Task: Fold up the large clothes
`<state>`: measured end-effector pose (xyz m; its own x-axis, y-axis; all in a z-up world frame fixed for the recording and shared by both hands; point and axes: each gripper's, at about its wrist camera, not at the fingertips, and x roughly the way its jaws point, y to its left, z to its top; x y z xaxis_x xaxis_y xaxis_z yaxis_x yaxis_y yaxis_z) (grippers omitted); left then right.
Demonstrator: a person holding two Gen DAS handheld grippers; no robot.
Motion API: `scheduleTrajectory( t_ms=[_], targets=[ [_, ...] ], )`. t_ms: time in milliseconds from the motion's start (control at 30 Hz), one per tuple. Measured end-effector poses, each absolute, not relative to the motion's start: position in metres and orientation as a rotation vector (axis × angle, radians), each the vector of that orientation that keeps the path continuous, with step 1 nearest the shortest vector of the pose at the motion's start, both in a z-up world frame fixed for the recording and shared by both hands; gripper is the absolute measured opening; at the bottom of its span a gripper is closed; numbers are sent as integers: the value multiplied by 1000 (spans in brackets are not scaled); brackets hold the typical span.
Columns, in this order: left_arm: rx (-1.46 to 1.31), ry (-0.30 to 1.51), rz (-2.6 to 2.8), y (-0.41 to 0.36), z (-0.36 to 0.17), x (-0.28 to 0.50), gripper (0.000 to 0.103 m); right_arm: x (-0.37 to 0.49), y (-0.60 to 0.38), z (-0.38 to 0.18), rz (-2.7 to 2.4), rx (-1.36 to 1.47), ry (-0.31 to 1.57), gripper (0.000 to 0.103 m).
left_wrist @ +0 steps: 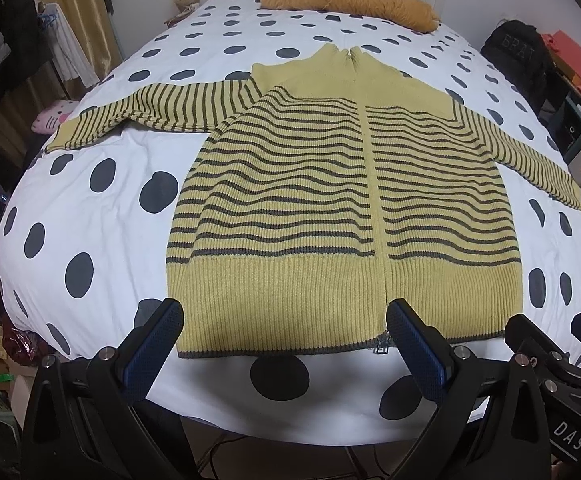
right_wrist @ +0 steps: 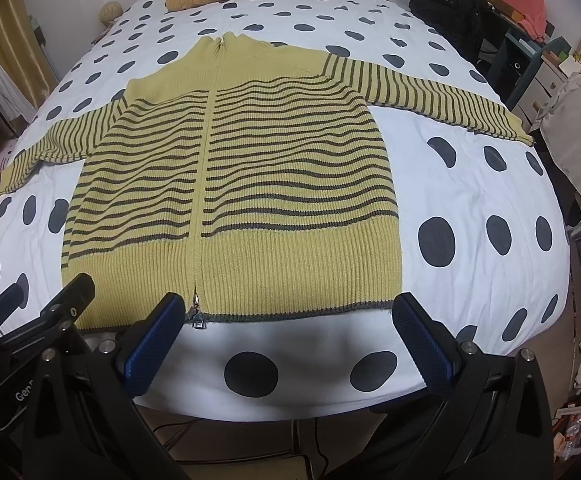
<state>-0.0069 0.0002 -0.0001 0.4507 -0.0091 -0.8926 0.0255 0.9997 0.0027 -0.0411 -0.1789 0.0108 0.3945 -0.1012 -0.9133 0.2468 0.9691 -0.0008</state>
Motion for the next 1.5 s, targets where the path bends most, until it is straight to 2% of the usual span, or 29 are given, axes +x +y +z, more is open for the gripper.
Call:
scheduleTrajectory(
  t_ms=[1500],
  targets=[
    [0,1140,-4,2,-8,-1,101,-38,-178,5,-225,126,1161,103]
  ],
)
